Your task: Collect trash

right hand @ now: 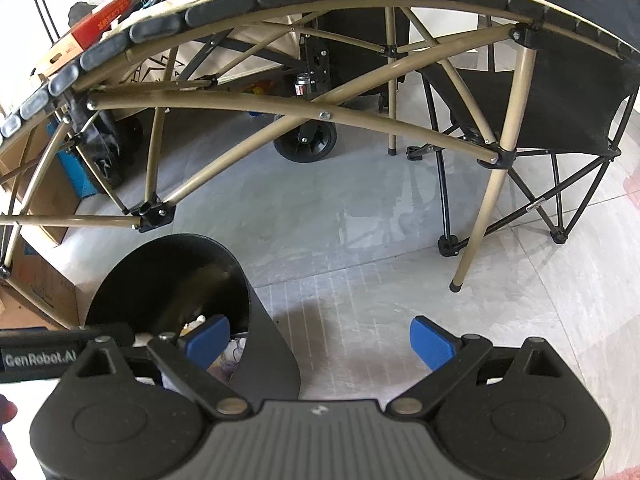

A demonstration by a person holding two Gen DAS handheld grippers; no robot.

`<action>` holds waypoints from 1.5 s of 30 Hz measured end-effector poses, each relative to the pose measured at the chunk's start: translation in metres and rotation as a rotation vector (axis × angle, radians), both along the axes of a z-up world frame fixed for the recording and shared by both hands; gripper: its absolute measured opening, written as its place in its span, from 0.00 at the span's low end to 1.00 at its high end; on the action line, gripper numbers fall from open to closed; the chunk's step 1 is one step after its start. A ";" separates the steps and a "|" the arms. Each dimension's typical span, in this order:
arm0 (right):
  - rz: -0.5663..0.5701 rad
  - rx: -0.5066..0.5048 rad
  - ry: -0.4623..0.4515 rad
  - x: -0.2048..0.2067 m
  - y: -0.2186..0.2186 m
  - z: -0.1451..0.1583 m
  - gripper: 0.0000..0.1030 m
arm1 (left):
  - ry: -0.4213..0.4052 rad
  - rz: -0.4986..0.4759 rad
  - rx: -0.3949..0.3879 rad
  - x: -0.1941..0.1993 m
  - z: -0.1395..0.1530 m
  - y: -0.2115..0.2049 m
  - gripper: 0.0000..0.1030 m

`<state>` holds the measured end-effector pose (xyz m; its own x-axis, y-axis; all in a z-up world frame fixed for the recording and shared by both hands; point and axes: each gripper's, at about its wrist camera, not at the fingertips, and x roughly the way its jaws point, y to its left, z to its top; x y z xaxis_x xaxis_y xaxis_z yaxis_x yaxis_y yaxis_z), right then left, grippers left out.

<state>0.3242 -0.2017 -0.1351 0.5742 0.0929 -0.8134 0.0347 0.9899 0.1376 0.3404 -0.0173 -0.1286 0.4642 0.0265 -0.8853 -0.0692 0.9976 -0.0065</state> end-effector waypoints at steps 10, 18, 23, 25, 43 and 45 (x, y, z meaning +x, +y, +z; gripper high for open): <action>0.028 0.052 -0.130 -0.039 -0.006 0.039 0.94 | -0.194 -0.005 0.010 -0.057 0.064 0.021 1.00; 0.192 0.052 -0.349 -0.128 -0.002 0.087 0.94 | -0.456 -0.002 0.046 -0.155 0.120 0.053 1.00; 0.278 0.061 -0.433 -0.181 -0.003 0.098 0.94 | -0.511 -0.008 0.047 -0.209 0.118 0.060 1.00; 0.303 0.063 -0.438 -0.196 0.000 0.100 0.94 | -0.532 -0.025 0.035 -0.226 0.115 0.060 1.00; 0.347 0.057 -0.430 -0.249 0.011 0.101 0.94 | -0.593 -0.054 0.030 -0.288 0.103 0.051 1.00; 0.349 0.057 -0.432 -0.249 0.011 0.101 0.94 | -0.595 -0.052 0.031 -0.289 0.103 0.052 1.00</action>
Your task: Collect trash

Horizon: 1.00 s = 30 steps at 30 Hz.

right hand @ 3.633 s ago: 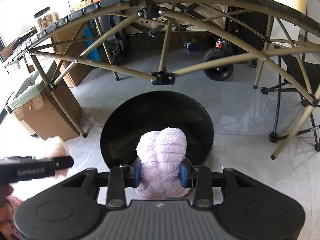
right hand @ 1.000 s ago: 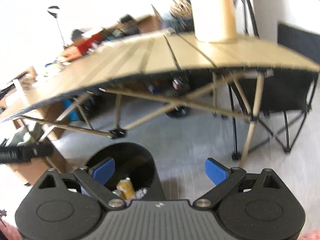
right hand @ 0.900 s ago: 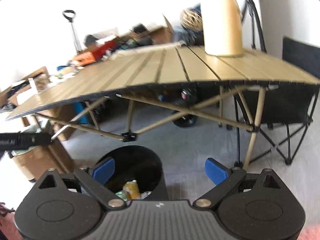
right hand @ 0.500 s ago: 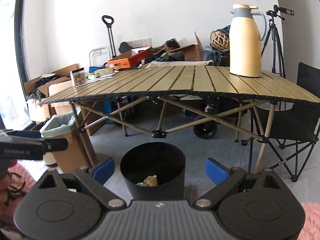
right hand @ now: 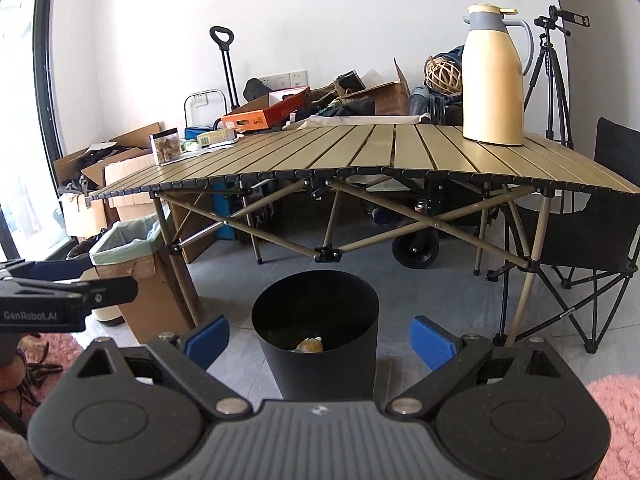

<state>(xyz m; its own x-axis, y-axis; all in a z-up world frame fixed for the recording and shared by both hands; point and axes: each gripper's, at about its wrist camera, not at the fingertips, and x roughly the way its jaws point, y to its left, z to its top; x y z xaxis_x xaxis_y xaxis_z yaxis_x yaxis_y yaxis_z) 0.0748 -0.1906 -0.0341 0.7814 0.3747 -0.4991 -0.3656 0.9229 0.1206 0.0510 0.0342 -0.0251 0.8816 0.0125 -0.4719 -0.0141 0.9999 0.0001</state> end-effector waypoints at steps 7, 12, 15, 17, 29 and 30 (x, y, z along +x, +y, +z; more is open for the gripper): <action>0.006 -0.006 -0.007 0.001 0.000 0.002 0.94 | -0.003 -0.003 -0.001 -0.001 0.000 0.000 1.00; 0.012 -0.009 -0.013 0.001 0.002 0.003 0.94 | -0.003 -0.002 -0.001 -0.001 0.001 0.000 1.00; 0.011 -0.012 -0.012 0.001 0.003 0.003 0.94 | -0.003 -0.001 -0.005 -0.001 0.001 0.000 1.00; 0.010 -0.013 -0.013 0.001 0.003 0.004 0.94 | -0.003 0.000 -0.006 -0.001 0.002 0.000 1.00; 0.013 -0.019 -0.020 -0.001 0.005 0.005 0.94 | -0.006 0.000 -0.007 -0.001 0.002 0.000 1.00; 0.015 -0.021 -0.021 -0.001 0.005 0.006 0.94 | -0.006 0.000 -0.007 -0.001 0.002 0.000 1.00</action>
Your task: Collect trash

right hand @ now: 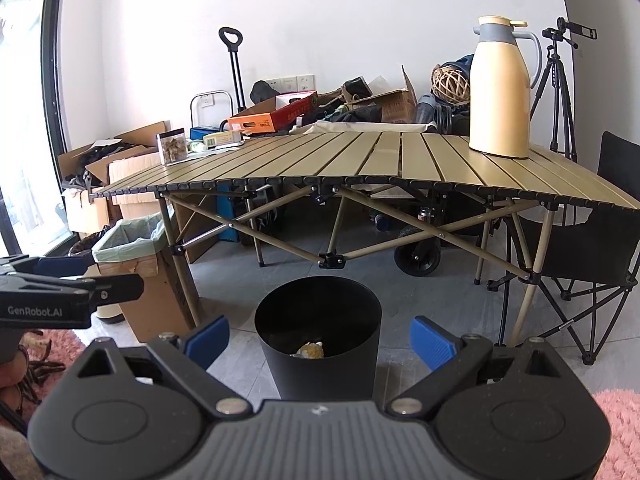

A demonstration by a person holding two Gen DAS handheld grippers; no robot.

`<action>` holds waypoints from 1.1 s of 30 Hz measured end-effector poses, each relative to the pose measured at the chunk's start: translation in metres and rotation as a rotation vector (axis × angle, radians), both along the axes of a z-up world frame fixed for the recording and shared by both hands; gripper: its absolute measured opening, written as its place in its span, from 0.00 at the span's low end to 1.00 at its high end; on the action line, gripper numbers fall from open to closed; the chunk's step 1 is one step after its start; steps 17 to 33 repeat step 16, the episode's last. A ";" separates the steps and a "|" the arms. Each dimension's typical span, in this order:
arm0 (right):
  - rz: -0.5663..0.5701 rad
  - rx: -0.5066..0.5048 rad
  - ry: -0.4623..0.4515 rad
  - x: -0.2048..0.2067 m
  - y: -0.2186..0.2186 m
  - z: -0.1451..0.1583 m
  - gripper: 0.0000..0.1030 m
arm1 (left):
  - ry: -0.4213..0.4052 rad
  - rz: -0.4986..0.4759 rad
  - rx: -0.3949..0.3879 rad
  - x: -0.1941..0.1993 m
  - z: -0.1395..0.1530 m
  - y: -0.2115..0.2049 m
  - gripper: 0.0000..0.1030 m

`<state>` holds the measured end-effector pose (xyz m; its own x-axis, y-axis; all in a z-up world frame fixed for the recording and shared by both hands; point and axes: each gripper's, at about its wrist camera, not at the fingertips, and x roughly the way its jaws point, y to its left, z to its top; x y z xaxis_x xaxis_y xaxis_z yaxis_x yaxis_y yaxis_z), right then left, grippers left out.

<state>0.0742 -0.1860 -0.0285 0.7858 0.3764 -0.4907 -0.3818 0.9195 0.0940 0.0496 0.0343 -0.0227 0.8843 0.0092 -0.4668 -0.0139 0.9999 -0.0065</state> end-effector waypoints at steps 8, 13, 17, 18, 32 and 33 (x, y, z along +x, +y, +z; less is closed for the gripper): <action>0.000 -0.004 -0.003 0.000 0.000 0.001 0.94 | -0.005 0.004 0.002 0.000 0.001 -0.001 1.00; 0.000 -0.004 -0.002 0.000 0.000 0.001 0.94 | -0.018 0.006 0.010 0.000 0.004 -0.003 1.00; 0.001 -0.005 -0.001 0.000 0.000 0.001 0.94 | -0.017 0.005 -0.001 -0.001 0.003 -0.002 1.00; 0.001 -0.005 -0.001 0.000 0.000 0.001 0.94 | -0.017 0.005 -0.001 -0.001 0.003 -0.002 1.00; 0.001 -0.005 -0.001 0.000 0.000 0.001 0.94 | -0.017 0.005 -0.001 -0.001 0.003 -0.002 1.00; 0.001 -0.005 -0.001 0.000 0.000 0.001 0.94 | -0.017 0.005 -0.001 -0.001 0.003 -0.002 1.00</action>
